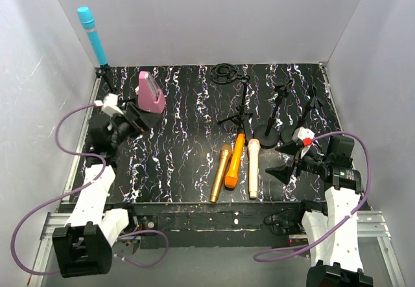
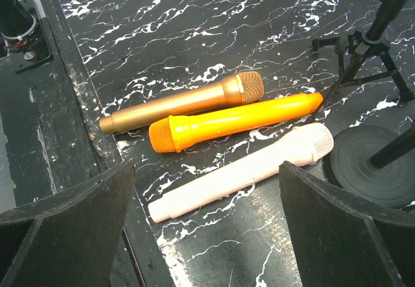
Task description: Attach the microphones to the stand
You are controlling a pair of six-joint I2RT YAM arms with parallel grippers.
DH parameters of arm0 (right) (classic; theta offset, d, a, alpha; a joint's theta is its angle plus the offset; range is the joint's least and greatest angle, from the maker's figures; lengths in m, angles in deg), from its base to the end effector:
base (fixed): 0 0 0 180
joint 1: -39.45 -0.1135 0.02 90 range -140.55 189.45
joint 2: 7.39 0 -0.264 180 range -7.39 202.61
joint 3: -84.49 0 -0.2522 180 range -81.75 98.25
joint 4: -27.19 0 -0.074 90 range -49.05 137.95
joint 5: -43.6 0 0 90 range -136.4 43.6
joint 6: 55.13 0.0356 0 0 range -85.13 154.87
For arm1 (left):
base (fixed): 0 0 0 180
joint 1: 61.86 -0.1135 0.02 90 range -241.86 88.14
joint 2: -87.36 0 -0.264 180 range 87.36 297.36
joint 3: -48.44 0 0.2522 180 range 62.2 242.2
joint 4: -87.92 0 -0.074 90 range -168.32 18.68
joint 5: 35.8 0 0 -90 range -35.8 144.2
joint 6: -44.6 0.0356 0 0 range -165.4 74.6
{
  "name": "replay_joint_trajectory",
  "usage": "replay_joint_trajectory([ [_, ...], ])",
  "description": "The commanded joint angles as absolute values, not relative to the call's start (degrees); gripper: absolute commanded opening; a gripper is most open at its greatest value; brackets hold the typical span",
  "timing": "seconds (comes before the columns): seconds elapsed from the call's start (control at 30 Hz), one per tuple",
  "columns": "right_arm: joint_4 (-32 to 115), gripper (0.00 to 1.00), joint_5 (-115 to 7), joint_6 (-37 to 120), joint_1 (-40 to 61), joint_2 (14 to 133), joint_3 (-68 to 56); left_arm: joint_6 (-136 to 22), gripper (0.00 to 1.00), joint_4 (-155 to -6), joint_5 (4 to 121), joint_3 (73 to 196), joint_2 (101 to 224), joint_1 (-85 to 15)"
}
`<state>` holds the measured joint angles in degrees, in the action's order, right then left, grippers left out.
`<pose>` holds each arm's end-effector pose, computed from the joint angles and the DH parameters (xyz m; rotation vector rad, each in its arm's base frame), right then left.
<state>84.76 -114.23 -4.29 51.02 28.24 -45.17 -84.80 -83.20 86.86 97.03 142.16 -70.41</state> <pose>0.1178 0.0095 0.2719 -0.9548 1.6442 0.7675 0.2194 0.0136 0.2749 -0.3703 1.8488 -0.8945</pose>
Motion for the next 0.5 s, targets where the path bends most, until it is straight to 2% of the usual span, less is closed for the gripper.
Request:
replay_joint_trajectory([
  [0.0, 84.9, 0.98, -114.2, -4.9, 51.4, 29.2, -45.6, -86.5, 0.98, -74.4, 85.5, 95.9, 137.8, -55.5],
  [0.2, 84.1, 0.98, -113.3, -4.6, 51.8, 29.9, -46.1, -82.3, 0.95, -68.4, 65.7, 96.2, 140.3, -30.4],
  [0.47, 83.8, 0.98, -112.8, -4.4, 51.8, 30.2, -46.2, -82.4, 0.92, -64.6, 43.5, 102.2, 155.3, -9.1],
])
